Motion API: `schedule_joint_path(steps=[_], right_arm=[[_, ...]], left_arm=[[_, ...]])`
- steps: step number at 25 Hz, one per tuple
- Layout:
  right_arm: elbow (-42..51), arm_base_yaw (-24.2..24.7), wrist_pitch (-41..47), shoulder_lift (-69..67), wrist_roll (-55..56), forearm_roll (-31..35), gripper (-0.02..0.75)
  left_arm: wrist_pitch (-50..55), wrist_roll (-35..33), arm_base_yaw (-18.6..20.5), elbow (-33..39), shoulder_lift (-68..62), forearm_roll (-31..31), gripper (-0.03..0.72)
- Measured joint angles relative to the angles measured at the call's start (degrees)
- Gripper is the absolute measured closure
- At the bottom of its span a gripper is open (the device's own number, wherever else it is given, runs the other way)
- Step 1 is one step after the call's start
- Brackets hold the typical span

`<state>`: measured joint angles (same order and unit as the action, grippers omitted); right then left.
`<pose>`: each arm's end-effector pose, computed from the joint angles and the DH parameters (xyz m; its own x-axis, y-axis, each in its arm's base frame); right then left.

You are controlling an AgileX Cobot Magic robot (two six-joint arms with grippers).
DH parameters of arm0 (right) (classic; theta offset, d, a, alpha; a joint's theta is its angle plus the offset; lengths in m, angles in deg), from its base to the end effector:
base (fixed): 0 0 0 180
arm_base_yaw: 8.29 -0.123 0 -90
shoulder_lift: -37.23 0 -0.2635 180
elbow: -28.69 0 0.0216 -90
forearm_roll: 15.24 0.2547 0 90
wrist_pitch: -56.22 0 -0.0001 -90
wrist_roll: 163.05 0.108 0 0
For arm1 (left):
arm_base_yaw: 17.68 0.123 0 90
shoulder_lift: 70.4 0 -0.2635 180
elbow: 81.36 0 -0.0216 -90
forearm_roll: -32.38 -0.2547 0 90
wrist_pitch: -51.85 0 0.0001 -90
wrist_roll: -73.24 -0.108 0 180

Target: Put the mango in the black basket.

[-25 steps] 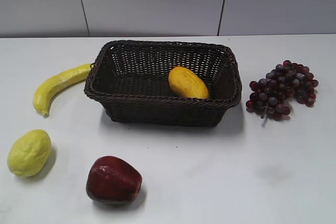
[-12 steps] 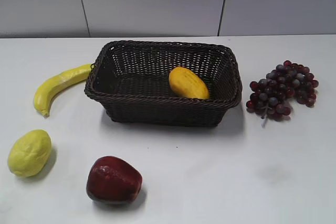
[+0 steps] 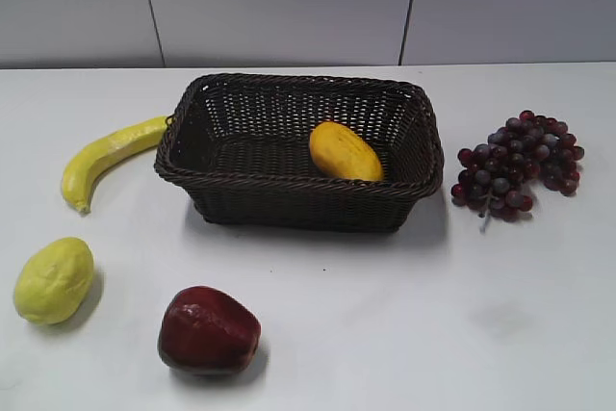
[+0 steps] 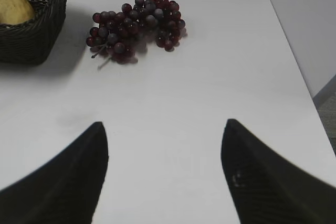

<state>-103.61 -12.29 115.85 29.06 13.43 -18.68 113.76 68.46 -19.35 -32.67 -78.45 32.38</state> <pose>0.0355 -0.0031 0.2748 -0.4248 -0.1215 -0.8971 -0.0622 0.9925 -0.1049 0.0349 -0.0010 0.2658 -0.4752 0.0972 -0.8745 0.0690 0.9949 0.0731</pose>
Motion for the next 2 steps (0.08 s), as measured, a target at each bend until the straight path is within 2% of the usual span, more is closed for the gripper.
schedule_joint_path(steps=[2], right_arm=[[0.0,0.0,0.0,0.0,0.0,0.0,0.215]], left_arm=[[0.0,0.0,0.0,0.0,0.0,0.0,0.416]])
